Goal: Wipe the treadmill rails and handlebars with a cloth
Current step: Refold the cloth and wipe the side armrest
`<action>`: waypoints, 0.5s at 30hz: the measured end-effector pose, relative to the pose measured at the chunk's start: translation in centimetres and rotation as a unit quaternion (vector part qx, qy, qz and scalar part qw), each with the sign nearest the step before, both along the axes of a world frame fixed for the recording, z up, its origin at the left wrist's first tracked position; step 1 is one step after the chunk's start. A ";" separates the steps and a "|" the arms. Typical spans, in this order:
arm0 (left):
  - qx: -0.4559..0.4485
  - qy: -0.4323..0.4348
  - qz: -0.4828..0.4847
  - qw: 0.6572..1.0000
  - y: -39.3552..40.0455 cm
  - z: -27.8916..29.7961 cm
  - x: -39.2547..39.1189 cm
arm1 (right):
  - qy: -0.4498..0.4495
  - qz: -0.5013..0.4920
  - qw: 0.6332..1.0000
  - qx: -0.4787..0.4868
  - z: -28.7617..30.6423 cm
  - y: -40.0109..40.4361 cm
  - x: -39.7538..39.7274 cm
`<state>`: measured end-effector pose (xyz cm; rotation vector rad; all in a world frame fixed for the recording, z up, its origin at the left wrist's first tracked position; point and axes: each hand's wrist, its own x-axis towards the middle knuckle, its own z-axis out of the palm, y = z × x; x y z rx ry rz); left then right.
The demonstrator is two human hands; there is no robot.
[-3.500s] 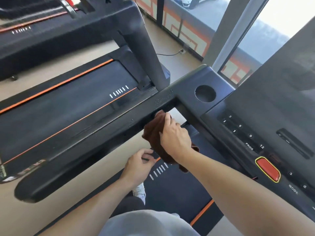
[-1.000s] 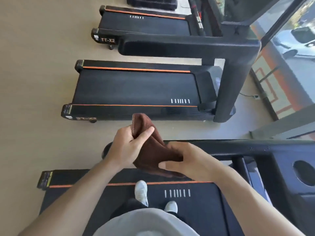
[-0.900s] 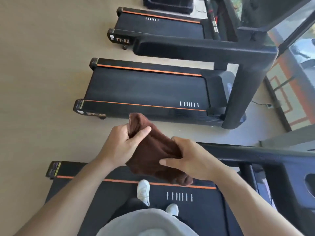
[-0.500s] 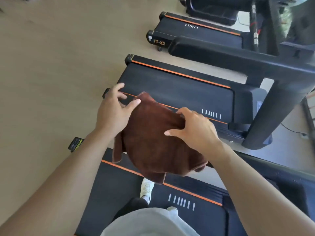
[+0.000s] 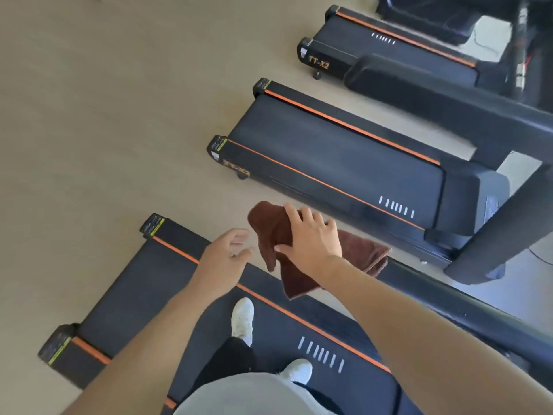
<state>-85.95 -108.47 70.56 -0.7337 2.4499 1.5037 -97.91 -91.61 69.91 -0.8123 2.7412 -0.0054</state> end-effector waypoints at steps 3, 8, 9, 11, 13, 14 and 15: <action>0.011 -0.009 0.006 1.000 -2.5 -0.4 -0.4 | -0.037 0.007 0.999 0.017 0.1 -3.1 -1.8; 0.004 -0.016 0.005 1.000 -7.0 -0.2 -2.2 | -0.134 -0.015 0.989 0.054 0.2 -7.6 -5.6; 0.006 -0.016 0.005 1.000 -7.6 -0.3 -2.7 | -0.183 -0.048 0.981 0.042 0.0 -7.6 -6.4; 0.005 -0.016 0.005 1.000 -8.2 -0.4 -3.6 | -0.288 -0.140 0.947 -0.018 -0.2 -6.6 -8.1; 0.006 -0.015 -0.003 1.000 -8.2 -0.6 -4.5 | -0.341 -0.220 0.912 -0.056 0.0 -4.4 -9.0; 0.008 -0.011 -0.009 1.000 -8.0 -0.8 -4.9 | -0.344 -0.248 0.904 -0.053 0.1 -3.0 -9.1; 0.010 -0.006 -0.015 1.000 -7.6 -1.0 -5.3 | -0.342 -0.263 0.901 -0.044 0.4 -1.6 -9.1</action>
